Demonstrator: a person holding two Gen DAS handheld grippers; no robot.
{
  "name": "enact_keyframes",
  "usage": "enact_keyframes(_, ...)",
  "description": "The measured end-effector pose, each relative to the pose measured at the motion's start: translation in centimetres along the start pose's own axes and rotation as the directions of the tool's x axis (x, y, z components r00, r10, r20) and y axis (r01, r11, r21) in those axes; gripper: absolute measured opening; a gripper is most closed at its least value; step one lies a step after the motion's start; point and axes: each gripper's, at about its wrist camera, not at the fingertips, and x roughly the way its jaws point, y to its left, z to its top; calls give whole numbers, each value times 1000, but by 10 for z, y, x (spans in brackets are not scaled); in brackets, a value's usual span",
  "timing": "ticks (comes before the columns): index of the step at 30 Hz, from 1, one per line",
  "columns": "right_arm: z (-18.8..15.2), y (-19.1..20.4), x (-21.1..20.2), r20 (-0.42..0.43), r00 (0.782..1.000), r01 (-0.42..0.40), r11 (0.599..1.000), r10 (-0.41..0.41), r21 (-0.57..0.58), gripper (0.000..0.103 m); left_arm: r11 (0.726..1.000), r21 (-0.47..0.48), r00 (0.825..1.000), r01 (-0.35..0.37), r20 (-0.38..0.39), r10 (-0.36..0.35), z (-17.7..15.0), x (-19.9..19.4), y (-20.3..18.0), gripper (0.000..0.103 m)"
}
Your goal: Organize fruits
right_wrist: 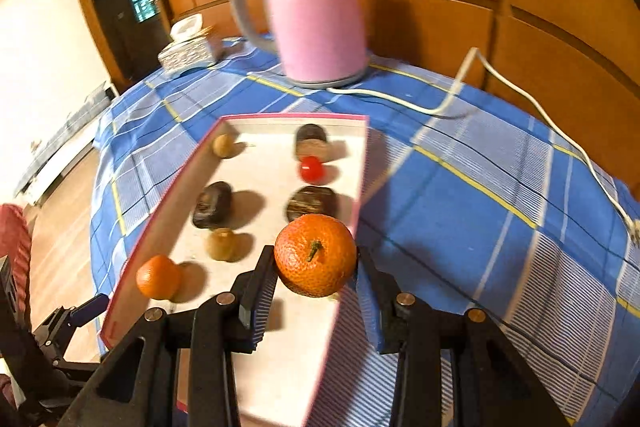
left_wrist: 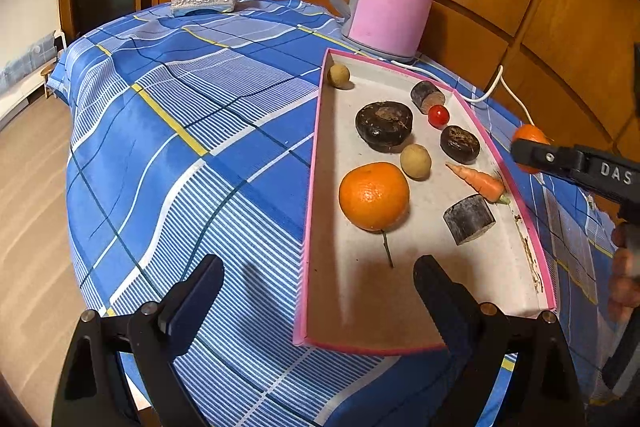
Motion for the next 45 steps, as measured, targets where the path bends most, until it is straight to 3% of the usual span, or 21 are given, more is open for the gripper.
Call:
enact_keyframes(8,13,25,25,-21,1000,18,999,-19,-27,38,1000,-6,1000,-4,-4,4,0,3,2,96)
enact_keyframes(17,23,37,68,-103,994,34,999,-38,-36,40,1000,-15,1000,-15,-15,15,0,7,5,96)
enact_keyframes(21,20,42,70,-94,994,44,997,-50,-60,41,1000,-19,1000,-18,-18,17,0,8,6,96)
enact_keyframes(26,18,41,68,-83,996,27,999,-30,-37,49,1000,-15,1000,-14,-14,14,0,7,5,96)
enact_keyframes(37,13,31,49,-34,999,34,999,-33,26,49,1000,-9,1000,-3,-4,3,0,1,2,96)
enact_keyframes(42,3,26,19,27,998,63,997,-65,50,50,1000,8,1000,1,19,-1,2,-6,-2,96)
enact_keyframes(45,-9,22,-1,69,991,110,993,-113,51,57,1000,22,999,-4,43,3,4,-13,-5,100)
